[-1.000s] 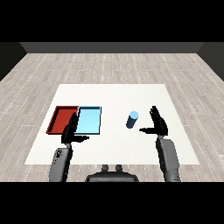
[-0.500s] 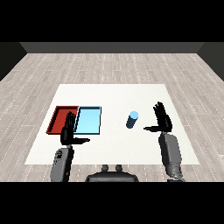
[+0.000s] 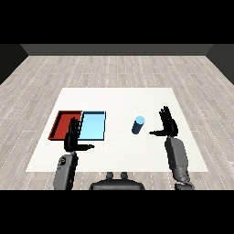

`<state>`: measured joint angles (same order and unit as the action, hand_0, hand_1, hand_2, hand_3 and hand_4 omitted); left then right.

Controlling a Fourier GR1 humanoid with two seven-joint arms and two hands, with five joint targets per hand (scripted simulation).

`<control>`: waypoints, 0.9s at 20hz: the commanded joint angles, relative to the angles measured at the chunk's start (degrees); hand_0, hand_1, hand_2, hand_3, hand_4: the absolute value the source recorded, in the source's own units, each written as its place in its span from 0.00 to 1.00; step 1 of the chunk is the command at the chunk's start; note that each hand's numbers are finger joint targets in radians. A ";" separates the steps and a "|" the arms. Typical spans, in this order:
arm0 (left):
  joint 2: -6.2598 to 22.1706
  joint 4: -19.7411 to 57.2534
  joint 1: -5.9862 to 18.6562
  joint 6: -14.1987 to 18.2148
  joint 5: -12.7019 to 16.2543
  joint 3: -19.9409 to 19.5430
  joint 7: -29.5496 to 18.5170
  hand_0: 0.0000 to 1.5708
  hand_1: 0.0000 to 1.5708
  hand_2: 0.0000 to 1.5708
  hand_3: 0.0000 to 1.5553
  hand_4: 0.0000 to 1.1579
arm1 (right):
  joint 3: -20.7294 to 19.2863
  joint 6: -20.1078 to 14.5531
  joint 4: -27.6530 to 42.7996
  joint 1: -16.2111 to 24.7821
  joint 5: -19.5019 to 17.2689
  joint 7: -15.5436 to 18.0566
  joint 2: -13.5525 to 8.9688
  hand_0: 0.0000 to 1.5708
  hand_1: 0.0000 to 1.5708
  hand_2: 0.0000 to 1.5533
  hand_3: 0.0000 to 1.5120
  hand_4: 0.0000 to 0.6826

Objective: Pick the blue can and put it in the blue box

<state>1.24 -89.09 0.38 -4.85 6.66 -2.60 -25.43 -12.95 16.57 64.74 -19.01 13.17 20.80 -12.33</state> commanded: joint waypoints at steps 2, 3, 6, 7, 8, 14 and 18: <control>2.06 0.32 -0.38 -2.20 1.94 -1.40 1.99 0.00 0.00 0.00 0.00 0.00 | -1.16 3.10 -3.07 -0.53 2.44 -1.40 -1.93 0.00 0.00 0.00 0.00 0.00; -1.15 1.16 -1.29 2.62 -1.95 3.01 -3.26 0.00 0.00 0.00 0.00 0.00 | -0.56 1.68 -9.42 -4.82 0.28 1.38 -1.04 0.00 0.00 0.00 0.00 0.00; 0.08 -1.02 -0.47 -0.31 1.11 0.53 1.34 0.00 0.00 0.00 0.00 0.00 | -1.73 2.31 -12.99 -5.66 1.37 2.03 -1.75 0.00 0.00 0.00 0.00 0.00; 1.15 1.38 2.25 -0.78 2.52 -1.83 0.66 0.00 0.00 0.00 0.00 0.00 | -1.45 2.45 -6.94 -3.17 3.61 -3.13 -1.49 0.00 0.00 0.00 0.00 0.00; 0.82 1.64 1.95 0.05 1.26 -1.20 0.28 0.00 0.00 0.00 0.00 0.00 | -2.06 4.07 -11.33 -2.83 2.94 1.46 -2.07 0.00 0.00 0.00 0.00 0.00; 0.84 -0.52 -1.32 -0.47 1.48 -0.83 0.15 0.00 0.00 0.00 0.00 0.00 | 0.49 -2.14 -14.08 -7.22 0.94 -0.39 2.02 0.00 0.00 0.00 0.00 0.00; 0.44 -0.24 -0.45 -0.70 2.98 -1.40 0.09 0.00 0.00 0.00 0.00 0.00 | 1.67 -2.75 -13.98 -4.75 0.33 0.91 3.58 0.00 0.00 0.00 0.00 0.00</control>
<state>2.14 -88.79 0.03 -5.73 9.01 -4.04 -25.83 -12.81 15.24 53.49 -24.44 15.43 19.04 -10.70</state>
